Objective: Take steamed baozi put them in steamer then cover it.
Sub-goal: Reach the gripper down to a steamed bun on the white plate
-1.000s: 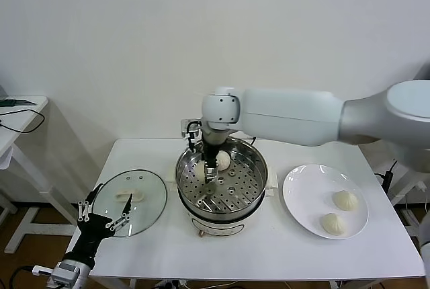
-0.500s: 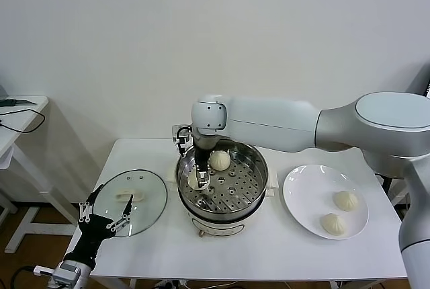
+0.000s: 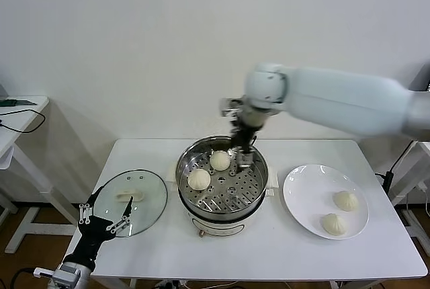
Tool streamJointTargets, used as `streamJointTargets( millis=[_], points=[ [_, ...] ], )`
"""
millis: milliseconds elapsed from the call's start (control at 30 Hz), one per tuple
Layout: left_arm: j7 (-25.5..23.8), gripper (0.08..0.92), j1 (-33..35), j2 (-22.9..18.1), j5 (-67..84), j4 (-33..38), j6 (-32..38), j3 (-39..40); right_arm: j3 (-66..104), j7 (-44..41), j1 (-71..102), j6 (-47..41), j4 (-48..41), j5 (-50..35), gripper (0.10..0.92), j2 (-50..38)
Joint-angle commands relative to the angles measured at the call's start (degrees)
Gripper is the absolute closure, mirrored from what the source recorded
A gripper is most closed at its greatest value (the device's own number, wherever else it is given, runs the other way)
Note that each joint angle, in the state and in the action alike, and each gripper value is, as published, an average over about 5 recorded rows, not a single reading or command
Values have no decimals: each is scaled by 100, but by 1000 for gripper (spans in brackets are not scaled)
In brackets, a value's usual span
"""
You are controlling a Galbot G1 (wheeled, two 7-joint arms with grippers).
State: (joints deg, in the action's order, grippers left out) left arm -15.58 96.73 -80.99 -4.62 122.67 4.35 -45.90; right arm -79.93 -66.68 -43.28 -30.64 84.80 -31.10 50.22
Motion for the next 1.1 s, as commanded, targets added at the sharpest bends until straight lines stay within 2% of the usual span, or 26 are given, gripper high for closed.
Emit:
streamJointTargets(
  millis=[33,233,500,800,1100],
  points=[
    [8,177,5,-1,-7,-10,-11,50,37,-850,78,875,593,1166,203,-2117],
    [34,177,64,-10,-33,90,-26,98,1321,-1025,1943,1269,482,2320,203,-2793],
    [54,177,188,-62,-143,133,13,102,2929,-1093,3992,1629,125,3391,203,-2929],
    [78,177,200,-79,-193,171,20,168,4047,-896,5130,1735,-158,3874,203,-2732],
    [87,177,198,-81,-214,152,32,183,4292,-797,5414,1758,-356,4087,203,-2525]
  ],
)
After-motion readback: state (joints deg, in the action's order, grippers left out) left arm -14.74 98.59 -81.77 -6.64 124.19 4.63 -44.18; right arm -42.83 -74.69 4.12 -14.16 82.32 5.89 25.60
